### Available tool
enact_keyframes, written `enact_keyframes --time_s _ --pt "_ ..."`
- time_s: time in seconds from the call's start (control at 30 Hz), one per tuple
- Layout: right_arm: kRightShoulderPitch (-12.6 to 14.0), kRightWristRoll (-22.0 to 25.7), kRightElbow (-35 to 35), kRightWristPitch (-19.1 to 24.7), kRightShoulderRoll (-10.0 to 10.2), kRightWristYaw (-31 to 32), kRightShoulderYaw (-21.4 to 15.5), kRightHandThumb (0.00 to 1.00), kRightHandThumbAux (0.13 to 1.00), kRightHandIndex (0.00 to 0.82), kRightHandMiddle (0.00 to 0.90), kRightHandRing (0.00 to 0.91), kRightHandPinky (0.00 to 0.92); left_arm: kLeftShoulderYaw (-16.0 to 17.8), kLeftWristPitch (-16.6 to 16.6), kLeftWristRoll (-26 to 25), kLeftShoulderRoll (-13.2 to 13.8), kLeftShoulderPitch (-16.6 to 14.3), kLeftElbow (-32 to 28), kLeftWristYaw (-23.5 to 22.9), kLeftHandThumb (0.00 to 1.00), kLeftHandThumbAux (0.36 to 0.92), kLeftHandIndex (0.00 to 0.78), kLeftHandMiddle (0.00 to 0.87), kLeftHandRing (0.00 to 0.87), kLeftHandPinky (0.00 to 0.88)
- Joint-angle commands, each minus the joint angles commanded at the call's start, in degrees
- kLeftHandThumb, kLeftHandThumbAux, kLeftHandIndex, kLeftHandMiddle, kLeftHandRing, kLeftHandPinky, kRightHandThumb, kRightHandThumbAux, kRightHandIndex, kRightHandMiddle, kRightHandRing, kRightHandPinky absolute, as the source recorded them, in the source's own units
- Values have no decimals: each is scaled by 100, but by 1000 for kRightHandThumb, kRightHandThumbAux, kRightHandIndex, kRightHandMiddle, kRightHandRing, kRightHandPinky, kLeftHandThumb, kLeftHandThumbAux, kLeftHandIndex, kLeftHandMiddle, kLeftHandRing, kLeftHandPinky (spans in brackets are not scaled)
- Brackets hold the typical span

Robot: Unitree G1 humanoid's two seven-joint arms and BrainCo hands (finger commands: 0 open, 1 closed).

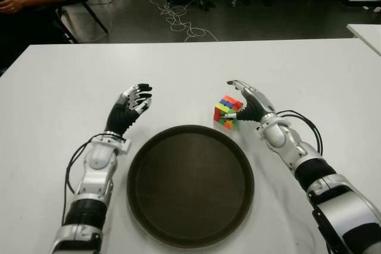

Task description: Pick up the Rubik's Cube and put it in the plate

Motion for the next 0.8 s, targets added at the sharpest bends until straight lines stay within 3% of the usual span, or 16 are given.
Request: enact_keyframes --time_s 0.33,0.8 --pt "14 -91 34 -97 -22 -39 77 0 676 103 125 149 154 -16 48 32 -13 8 -64 41 268 587 264 240 217 161" --pt "63 -120 71 -274 -20 -117 119 0 700 101 129 165 191 -22 84 -23 -40 0 -79 -6 271 563 242 242 219 172"
